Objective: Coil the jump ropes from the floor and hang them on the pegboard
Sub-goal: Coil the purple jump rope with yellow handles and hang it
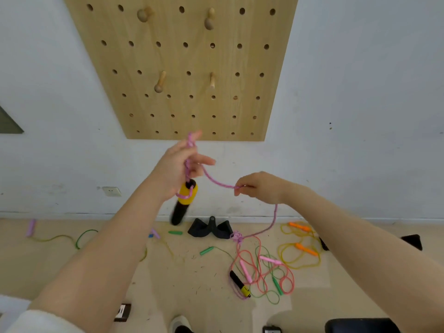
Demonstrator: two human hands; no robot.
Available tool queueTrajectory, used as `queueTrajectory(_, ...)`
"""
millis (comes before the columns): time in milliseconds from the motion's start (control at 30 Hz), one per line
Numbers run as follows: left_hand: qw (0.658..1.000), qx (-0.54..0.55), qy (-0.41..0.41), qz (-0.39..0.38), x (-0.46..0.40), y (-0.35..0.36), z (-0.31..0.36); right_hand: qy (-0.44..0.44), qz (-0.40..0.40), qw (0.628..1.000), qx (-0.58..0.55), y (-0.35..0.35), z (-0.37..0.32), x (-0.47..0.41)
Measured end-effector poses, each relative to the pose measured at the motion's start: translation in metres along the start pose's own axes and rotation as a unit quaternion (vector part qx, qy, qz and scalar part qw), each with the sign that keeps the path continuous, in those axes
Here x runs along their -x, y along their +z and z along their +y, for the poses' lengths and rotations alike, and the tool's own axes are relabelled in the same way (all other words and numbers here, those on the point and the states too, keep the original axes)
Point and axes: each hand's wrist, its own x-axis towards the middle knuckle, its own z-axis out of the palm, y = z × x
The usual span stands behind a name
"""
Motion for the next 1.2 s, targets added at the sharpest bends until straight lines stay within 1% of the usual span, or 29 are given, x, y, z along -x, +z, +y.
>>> queueTrajectory(67, 0.996, -0.081, -0.017, -0.044, 0.003, 0.013, -0.009, -0.052, -0.001, 0.997, 0.063, -0.009, -0.023, 0.000)
queueTrajectory(133, 0.991, -0.121, -0.008, -0.058, 0.005, 0.028, -0.018, -0.087, 0.014, 0.991, 0.097, -0.020, -0.045, 0.002)
queueTrajectory(200, 0.994, -0.089, -0.019, -0.064, 0.010, 0.038, -0.021, -0.109, 0.041, 0.986, 0.123, -0.027, -0.055, 0.003)
queueTrajectory(267, 0.996, -0.034, -0.036, -0.069, 0.011, 0.040, -0.021, -0.113, 0.115, 0.978, 0.130, -0.034, -0.054, 0.004)
queueTrajectory(333, 0.991, -0.051, -0.071, -0.103, 0.013, 0.040, -0.017, -0.097, 0.181, 0.973, 0.103, -0.042, -0.046, 0.007)
queueTrajectory(367, 0.983, -0.079, -0.100, -0.130, 0.014, 0.040, -0.015, -0.087, 0.188, 0.977, 0.058, -0.048, -0.042, 0.011)
queueTrajectory(400, 0.975, -0.103, -0.126, -0.154, 0.016, 0.039, -0.011, -0.084, 0.179, 0.980, -0.018, -0.054, -0.037, 0.016)
queueTrajectory(433, 0.968, -0.106, -0.145, -0.175, 0.018, 0.037, -0.008, -0.092, 0.164, 0.975, -0.115, -0.061, -0.032, 0.021)
queueTrajectory(467, 0.965, -0.079, -0.155, -0.198, 0.021, 0.035, -0.003, -0.109, 0.161, 0.957, -0.216, -0.066, -0.026, 0.025)
queueTrajectory(500, 0.963, -0.024, -0.151, -0.222, 0.023, 0.032, 0.002, -0.126, 0.169, 0.927, -0.309, -0.068, -0.017, 0.025)
queueTrajectory(533, 0.961, 0.043, -0.126, -0.244, 0.026, 0.029, 0.007, -0.132, 0.179, 0.897, -0.382, -0.066, -0.009, 0.023)
queueTrajectory(567, 0.958, 0.105, -0.074, -0.257, 0.026, 0.026, 0.011, -0.123, 0.185, 0.878, -0.423, -0.061, -0.003, 0.018)
queueTrajectory(600, 0.955, 0.157, -0.013, -0.250, 0.027, 0.023, 0.016, -0.101, 0.189, 0.881, -0.421, -0.051, 0.001, 0.012)
queueTrajectory(633, 0.953, 0.200, 0.036, -0.225, 0.027, 0.020, 0.020, -0.069, 0.183, 0.902, -0.384, -0.038, 0.004, 0.005)
queueTrajectory(667, 0.952, 0.230, 0.066, -0.189, 0.024, 0.016, 0.022, -0.032, 0.160, 0.931, -0.327, -0.026, 0.004, -0.002)
queueTrajectory(733, 0.951, 0.271, 0.077, -0.126, 0.017, 0.007, 0.021, 0.019, 0.060, 0.981, -0.186, -0.004, -0.008, -0.011)
queueTrajectory(767, 0.957, 0.266, 0.067, -0.098, 0.013, 0.000, 0.017, 0.013, 0.000, 0.996, -0.091, 0.004, -0.017, -0.014)
queueTrajectory(800, 0.969, 0.232, 0.048, -0.066, 0.008, -0.007, 0.009, -0.012, -0.053, 0.998, 0.009, 0.011, -0.030, -0.017)
queueTrajectory(833, 0.984, 0.172, 0.023, -0.039, 0.004, -0.013, 0.001, -0.045, -0.090, 0.990, 0.097, 0.015, -0.046, -0.018)
queueTrajectory(867, 0.996, 0.081, 0.003, -0.023, 0.002, -0.019, -0.006, -0.087, -0.106, 0.979, 0.151, 0.015, -0.065, -0.017)
queueTrajectory(900, 1.000, -0.003, -0.020, -0.017, 0.001, -0.024, -0.012, -0.126, -0.102, 0.972, 0.172, 0.012, -0.082, -0.017)
queueTrajectory(933, 0.997, -0.061, -0.044, -0.024, 0.002, -0.027, -0.016, -0.159, -0.086, 0.969, 0.170, 0.006, -0.096, -0.017)
queueTrajectory(967, 0.994, -0.080, -0.068, -0.036, 0.004, -0.029, -0.018, -0.178, -0.067, 0.969, 0.158, -0.004, -0.106, -0.018)
queueTrajectory(1033, 0.992, -0.065, -0.091, -0.057, 0.008, -0.031, -0.015, -0.164, -0.004, 0.981, 0.099, -0.028, -0.111, -0.024)
queueTrajectory(1067, 0.991, -0.058, -0.096, -0.073, 0.011, -0.033, -0.012, -0.141, 0.045, 0.988, 0.035, -0.039, -0.106, -0.029)
queueTrajectory(1100, 0.990, -0.042, -0.095, -0.097, 0.013, -0.035, -0.008, -0.121, 0.101, 0.986, -0.047, -0.047, -0.101, -0.035)
queueTrajectory(1133, 0.988, -0.011, -0.101, -0.117, 0.015, -0.037, -0.003, -0.108, 0.154, 0.973, -0.134, -0.049, -0.095, -0.041)
queueTrajectory(1167, 0.985, 0.032, -0.115, -0.127, 0.017, -0.040, 0.005, -0.097, 0.190, 0.952, -0.219, -0.045, -0.089, -0.047)
queueTrajectory(1200, 0.980, 0.079, -0.119, -0.137, 0.019, -0.041, 0.016, -0.089, 0.201, 0.930, -0.293, -0.037, -0.085, -0.053)
